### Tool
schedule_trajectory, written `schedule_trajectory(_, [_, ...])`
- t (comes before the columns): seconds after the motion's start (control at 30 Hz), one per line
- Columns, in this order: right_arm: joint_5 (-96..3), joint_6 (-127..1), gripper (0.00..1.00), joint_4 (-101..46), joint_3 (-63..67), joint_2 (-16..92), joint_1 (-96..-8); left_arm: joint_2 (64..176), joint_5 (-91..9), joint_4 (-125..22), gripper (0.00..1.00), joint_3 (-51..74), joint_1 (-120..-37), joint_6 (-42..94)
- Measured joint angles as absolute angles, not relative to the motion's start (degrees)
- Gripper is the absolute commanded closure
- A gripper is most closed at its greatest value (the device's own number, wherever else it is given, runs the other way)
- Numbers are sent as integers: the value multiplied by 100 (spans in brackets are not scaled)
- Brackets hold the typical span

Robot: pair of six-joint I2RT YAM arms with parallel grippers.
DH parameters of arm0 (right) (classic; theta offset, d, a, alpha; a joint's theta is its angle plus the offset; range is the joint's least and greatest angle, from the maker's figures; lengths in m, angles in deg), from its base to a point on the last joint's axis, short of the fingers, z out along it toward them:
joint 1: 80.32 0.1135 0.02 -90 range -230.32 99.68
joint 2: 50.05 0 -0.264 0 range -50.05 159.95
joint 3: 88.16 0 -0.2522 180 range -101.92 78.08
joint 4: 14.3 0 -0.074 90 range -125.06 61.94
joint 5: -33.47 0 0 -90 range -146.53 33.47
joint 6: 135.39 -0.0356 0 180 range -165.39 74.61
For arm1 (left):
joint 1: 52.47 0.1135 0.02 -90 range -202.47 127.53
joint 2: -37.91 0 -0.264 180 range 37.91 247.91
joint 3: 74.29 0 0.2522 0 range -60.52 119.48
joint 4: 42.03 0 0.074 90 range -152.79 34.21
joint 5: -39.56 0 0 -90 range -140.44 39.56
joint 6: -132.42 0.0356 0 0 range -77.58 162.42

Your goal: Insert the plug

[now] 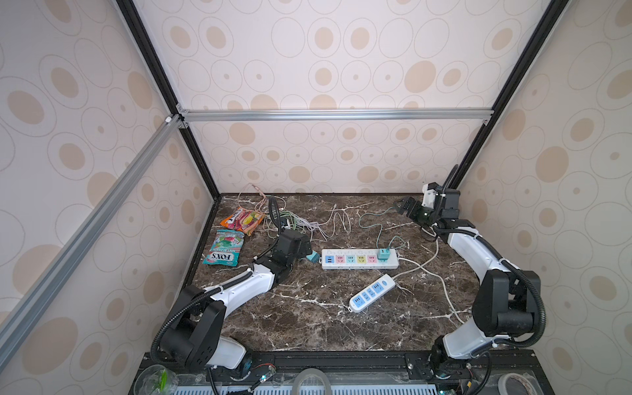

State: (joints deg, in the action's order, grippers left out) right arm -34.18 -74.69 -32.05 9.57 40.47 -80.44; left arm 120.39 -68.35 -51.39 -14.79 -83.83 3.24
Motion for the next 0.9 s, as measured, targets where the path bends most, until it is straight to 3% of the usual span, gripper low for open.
schedule_trajectory(0.27, [-3346, -7351, 1, -3225, 1123, 3804, -7926, 12436, -6579, -5661, 2, -1385, -8632, -806])
schedule_trajectory(0.47, [-3166, -7270, 1, -3520, 1123, 3789, -7928, 13042, -6485, -6142, 15, -801, -8724, -1612])
schedule_trajectory(0.9, [-3016, -6796, 1, -4069, 1125, 3489, -7926, 14390, -6350, -6883, 22, 525, -8833, -2533])
